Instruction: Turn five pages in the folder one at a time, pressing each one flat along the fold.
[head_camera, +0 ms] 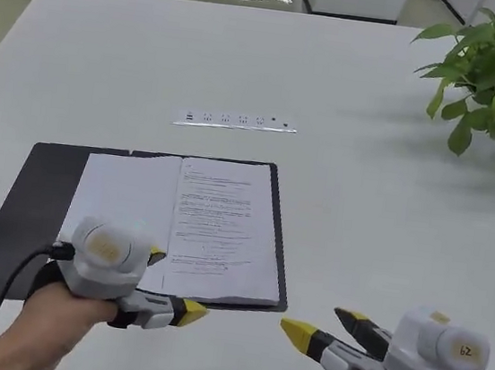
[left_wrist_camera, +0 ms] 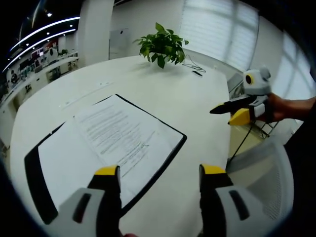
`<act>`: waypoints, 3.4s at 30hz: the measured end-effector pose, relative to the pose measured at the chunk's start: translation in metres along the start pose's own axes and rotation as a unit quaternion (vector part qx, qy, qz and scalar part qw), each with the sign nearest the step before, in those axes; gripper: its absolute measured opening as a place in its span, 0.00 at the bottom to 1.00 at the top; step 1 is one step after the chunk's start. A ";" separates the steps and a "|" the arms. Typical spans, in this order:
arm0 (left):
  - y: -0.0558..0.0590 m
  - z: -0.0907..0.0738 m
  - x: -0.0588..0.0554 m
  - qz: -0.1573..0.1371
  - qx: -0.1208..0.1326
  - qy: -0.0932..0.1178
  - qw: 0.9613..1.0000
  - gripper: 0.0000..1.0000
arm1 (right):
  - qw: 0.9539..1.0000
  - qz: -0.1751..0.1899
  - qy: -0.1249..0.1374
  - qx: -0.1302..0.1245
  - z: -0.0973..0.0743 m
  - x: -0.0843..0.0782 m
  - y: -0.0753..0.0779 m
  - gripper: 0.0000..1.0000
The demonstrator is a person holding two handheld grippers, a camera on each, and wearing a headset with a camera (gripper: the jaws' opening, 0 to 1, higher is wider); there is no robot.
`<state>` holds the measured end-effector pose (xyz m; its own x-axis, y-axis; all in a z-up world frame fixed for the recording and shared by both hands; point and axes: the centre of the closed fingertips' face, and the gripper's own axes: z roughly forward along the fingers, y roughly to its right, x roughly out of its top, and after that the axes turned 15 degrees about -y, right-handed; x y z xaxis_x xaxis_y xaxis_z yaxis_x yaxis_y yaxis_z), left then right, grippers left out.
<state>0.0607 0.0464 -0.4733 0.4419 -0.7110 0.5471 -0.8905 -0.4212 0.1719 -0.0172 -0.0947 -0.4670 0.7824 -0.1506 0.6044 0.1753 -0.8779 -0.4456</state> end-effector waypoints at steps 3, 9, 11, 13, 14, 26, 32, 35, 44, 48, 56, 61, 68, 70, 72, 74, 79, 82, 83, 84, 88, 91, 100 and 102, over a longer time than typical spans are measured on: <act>0.001 0.009 0.007 0.002 -0.002 -0.006 1.000 0.61 | 1.000 0.005 0.000 0.002 -0.001 -0.003 0.001 0.67; 0.005 0.026 0.015 0.004 -0.007 -0.008 1.000 0.60 | 1.000 0.009 -0.007 0.003 -0.001 -0.010 0.003 0.66; 0.007 0.030 0.016 0.005 -0.009 -0.011 1.000 0.60 | 1.000 0.013 -0.007 0.003 -0.002 -0.011 0.004 0.66; 0.008 0.034 0.018 0.005 -0.010 -0.011 1.000 0.60 | 1.000 0.015 -0.008 0.005 -0.002 -0.012 0.004 0.65; 0.008 0.036 0.018 0.005 -0.010 -0.011 1.000 0.59 | 1.000 0.015 -0.009 0.005 -0.001 -0.013 0.004 0.65; 0.002 0.075 0.034 -0.014 0.008 -0.002 1.000 0.56 | 1.000 0.010 -0.018 0.015 0.006 -0.010 0.001 0.64; -0.001 0.099 0.040 -0.029 0.024 -0.001 0.999 0.55 | 1.000 0.013 -0.020 0.016 0.006 -0.010 0.001 0.62; 0.002 0.104 0.041 -0.026 0.027 -0.002 0.999 0.54 | 1.000 0.013 -0.022 0.016 0.003 -0.011 0.001 0.62; -0.001 0.112 0.037 -0.015 0.040 -0.008 0.999 0.52 | 0.999 0.024 -0.025 0.017 0.001 -0.016 0.008 0.61; 0.000 0.115 0.034 0.010 0.059 -0.013 0.998 0.50 | 0.999 0.023 -0.029 0.021 0.003 -0.015 0.008 0.60; -0.002 0.117 0.033 0.037 0.075 -0.011 0.996 0.50 | 0.999 0.019 -0.033 0.025 0.008 -0.011 0.008 0.58; -0.002 0.117 0.034 0.039 0.072 -0.007 0.997 0.47 | 0.999 0.017 -0.033 0.027 0.009 -0.010 0.008 0.57; -0.012 0.115 0.036 0.028 0.079 -0.002 0.996 0.35 | 0.999 0.021 -0.031 0.027 0.009 -0.009 0.011 0.56; -0.013 0.114 0.035 0.026 0.079 -0.002 0.997 0.32 | 0.999 0.022 -0.031 0.027 0.009 -0.010 0.012 0.56; -0.013 0.114 0.035 0.025 0.080 -0.001 0.997 0.29 | 0.999 0.024 -0.032 0.028 0.009 -0.010 0.012 0.56; -0.013 0.114 0.036 0.024 0.079 0.000 0.997 0.26 | 0.999 0.025 -0.033 0.028 0.010 -0.011 0.012 0.55; -0.016 0.113 0.037 -0.006 0.074 0.009 0.997 0.20 | 0.999 0.026 -0.031 0.030 0.012 -0.009 0.012 0.55; -0.019 0.112 0.036 -0.014 0.072 0.008 0.997 0.10 | 0.999 0.030 -0.026 0.030 0.011 -0.005 0.015 0.55; -0.018 0.112 0.036 -0.014 0.071 0.009 0.997 0.09 | 0.999 0.031 -0.024 0.030 0.011 -0.004 0.015 0.54; -0.018 0.112 0.036 -0.012 0.070 0.008 0.997 0.09 | 0.999 0.033 -0.021 0.031 0.010 -0.001 0.016 0.54; -0.018 0.111 0.037 -0.032 0.059 0.012 0.998 0.09 | 0.999 0.034 -0.018 0.031 0.011 0.002 0.018 0.54; -0.019 0.110 0.038 -0.058 0.048 0.019 0.997 0.08 | 0.999 0.036 -0.017 0.033 0.012 0.003 0.018 0.53; -0.021 0.100 0.043 -0.068 0.041 0.034 0.996 0.04 | 0.998 0.022 -0.021 0.050 0.034 0.020 0.015 0.50; -0.021 0.100 0.043 -0.070 0.040 0.036 0.996 0.04 | 0.998 0.018 -0.022 0.051 0.042 0.027 0.019 0.50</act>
<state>0.1091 -0.0315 -0.5348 0.5490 -0.6014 0.5805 -0.8085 -0.5582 0.1863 0.0326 -0.0963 -0.4873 0.8144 -0.1587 0.5582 0.2048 -0.8214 -0.5323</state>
